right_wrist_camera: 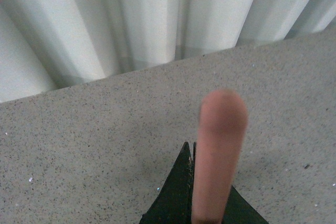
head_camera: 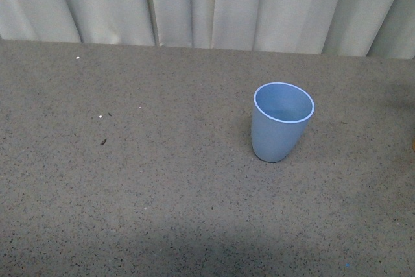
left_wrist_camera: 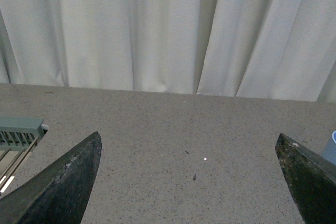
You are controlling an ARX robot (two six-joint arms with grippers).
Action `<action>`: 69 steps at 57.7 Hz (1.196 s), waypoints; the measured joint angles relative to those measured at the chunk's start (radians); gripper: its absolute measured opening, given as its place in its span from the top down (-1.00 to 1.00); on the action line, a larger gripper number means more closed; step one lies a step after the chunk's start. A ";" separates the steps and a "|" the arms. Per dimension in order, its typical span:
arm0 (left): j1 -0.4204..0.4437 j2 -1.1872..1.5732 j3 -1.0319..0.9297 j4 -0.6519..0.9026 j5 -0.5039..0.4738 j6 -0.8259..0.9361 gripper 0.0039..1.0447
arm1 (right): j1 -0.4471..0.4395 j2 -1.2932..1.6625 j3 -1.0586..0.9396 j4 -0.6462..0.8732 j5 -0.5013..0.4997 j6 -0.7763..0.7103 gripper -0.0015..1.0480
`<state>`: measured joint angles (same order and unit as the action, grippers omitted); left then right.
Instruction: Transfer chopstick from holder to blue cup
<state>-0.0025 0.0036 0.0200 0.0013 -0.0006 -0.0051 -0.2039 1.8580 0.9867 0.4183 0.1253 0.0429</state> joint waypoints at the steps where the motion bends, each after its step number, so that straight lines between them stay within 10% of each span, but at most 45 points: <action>1: 0.000 0.000 0.000 0.000 0.000 0.000 -0.88 | 0.001 -0.006 -0.003 0.002 0.002 -0.008 0.98; 25: 0.000 0.000 0.000 0.000 0.000 0.000 -0.88 | 0.067 -0.402 -0.139 0.117 0.031 -0.276 0.98; 69: 0.000 0.000 0.000 0.000 0.000 0.000 -0.88 | 0.554 -0.224 -0.207 0.489 0.242 0.217 0.98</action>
<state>-0.0025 0.0036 0.0200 0.0013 -0.0006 -0.0051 0.3496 1.6341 0.7799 0.9070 0.3672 0.2600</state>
